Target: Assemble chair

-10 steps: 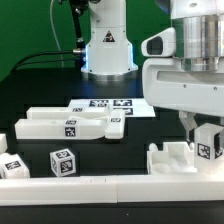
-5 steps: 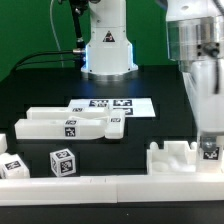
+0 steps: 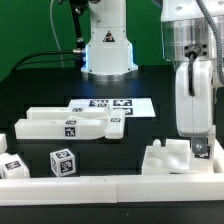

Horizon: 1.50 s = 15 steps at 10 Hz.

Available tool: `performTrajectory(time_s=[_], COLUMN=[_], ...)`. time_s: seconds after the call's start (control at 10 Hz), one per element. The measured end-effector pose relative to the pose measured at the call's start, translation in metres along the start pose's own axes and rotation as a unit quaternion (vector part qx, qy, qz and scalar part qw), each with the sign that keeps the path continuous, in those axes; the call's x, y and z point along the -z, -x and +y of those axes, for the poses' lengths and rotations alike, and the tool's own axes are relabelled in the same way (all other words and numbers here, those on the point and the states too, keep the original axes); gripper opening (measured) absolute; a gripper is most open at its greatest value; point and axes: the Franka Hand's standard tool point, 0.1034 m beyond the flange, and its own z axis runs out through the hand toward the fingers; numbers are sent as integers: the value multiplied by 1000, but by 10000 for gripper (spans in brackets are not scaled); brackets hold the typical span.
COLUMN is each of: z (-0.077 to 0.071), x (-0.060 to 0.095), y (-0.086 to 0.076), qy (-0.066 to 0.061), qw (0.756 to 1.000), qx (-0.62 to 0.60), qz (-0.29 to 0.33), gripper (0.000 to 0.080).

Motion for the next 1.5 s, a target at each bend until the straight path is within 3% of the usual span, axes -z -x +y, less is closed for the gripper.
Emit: performTrajectory(time_s=[0.1,0.3,0.4,0.9,1.1,1.3,1.5], z=[-2,-9,-19,-19,-32,-37,-37], x=[7,34,50,47,53,55,53], y=[-5,-35,-51,-54,-71,-86,-89], qy=[-3,-13,-26,-27,-54,-56,-59], qw=[1000,998,997,994,965,887,855], qx=[24,62,77,108,258,458,515], qz=[-3,-9,-8,-5,1,10,21], gripper=[621,641,648,648,648,648,648])
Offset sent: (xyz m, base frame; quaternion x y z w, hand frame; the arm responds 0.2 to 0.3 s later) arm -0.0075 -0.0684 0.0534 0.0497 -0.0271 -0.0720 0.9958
